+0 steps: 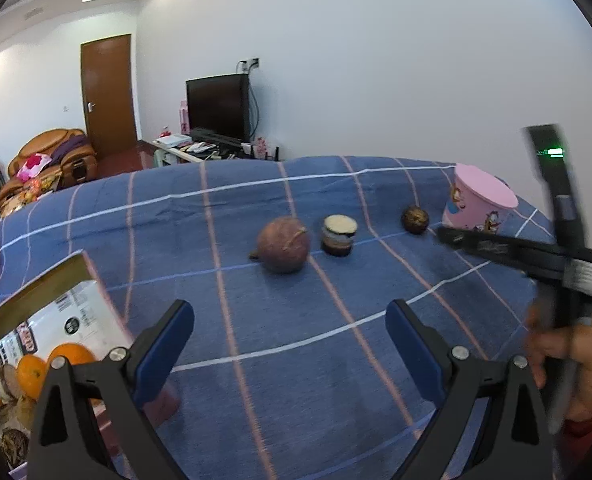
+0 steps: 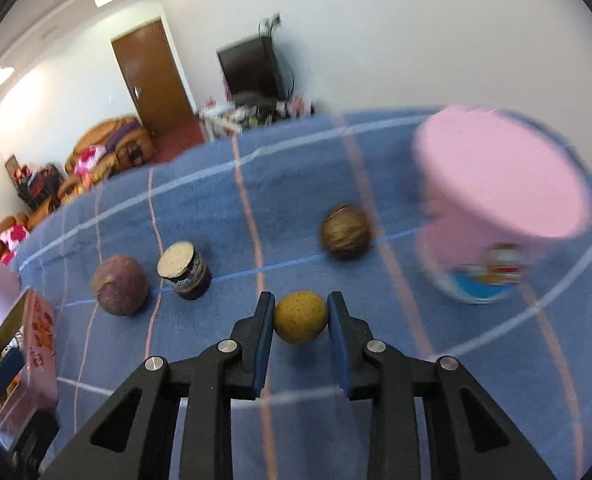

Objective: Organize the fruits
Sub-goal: 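Grasp a dark brown round fruit with the left tool while the right tool lifts its yellow-green fruit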

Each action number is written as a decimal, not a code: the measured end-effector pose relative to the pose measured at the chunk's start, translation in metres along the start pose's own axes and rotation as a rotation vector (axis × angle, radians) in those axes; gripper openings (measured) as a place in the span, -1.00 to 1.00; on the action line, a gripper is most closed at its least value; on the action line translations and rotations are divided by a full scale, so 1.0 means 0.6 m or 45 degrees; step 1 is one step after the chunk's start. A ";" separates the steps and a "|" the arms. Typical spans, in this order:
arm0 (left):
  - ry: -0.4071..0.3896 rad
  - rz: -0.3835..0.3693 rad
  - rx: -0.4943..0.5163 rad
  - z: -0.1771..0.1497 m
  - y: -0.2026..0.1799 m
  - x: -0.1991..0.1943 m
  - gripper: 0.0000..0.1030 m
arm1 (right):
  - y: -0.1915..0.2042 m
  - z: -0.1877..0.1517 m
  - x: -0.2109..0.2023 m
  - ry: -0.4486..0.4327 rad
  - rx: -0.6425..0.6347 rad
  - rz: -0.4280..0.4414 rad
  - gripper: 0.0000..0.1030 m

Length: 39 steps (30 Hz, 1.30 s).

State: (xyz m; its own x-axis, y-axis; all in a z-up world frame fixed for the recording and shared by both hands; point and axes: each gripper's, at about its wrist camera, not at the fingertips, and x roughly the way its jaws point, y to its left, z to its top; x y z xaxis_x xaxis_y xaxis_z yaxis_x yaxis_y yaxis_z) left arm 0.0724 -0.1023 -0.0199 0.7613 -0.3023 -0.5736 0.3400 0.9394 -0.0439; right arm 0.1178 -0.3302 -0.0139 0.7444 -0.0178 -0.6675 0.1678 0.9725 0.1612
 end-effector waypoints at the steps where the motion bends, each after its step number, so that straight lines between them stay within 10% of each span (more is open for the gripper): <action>1: 0.000 -0.010 0.003 0.007 -0.011 0.004 0.91 | -0.010 0.000 -0.014 -0.040 0.001 -0.020 -0.45; 12: 0.131 -0.152 0.069 0.111 -0.167 0.141 0.47 | -0.081 -0.003 -0.129 -0.512 -0.010 -0.355 -0.44; 25: 0.353 -0.114 0.086 0.144 -0.258 0.307 -0.20 | -0.117 -0.011 -0.144 -0.498 0.061 -0.333 -0.44; 39: 0.129 -0.015 0.078 0.121 -0.232 0.141 -0.25 | -0.131 -0.018 -0.155 -0.523 0.108 -0.283 -0.44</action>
State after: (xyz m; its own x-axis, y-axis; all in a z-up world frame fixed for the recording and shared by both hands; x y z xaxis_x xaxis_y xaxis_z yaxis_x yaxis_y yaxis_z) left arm 0.1294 -0.2703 -0.0030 0.6984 -0.2923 -0.6533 0.3842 0.9233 -0.0025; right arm 0.0287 -0.4024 0.0276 0.8756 -0.3304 -0.3524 0.3915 0.9127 0.1169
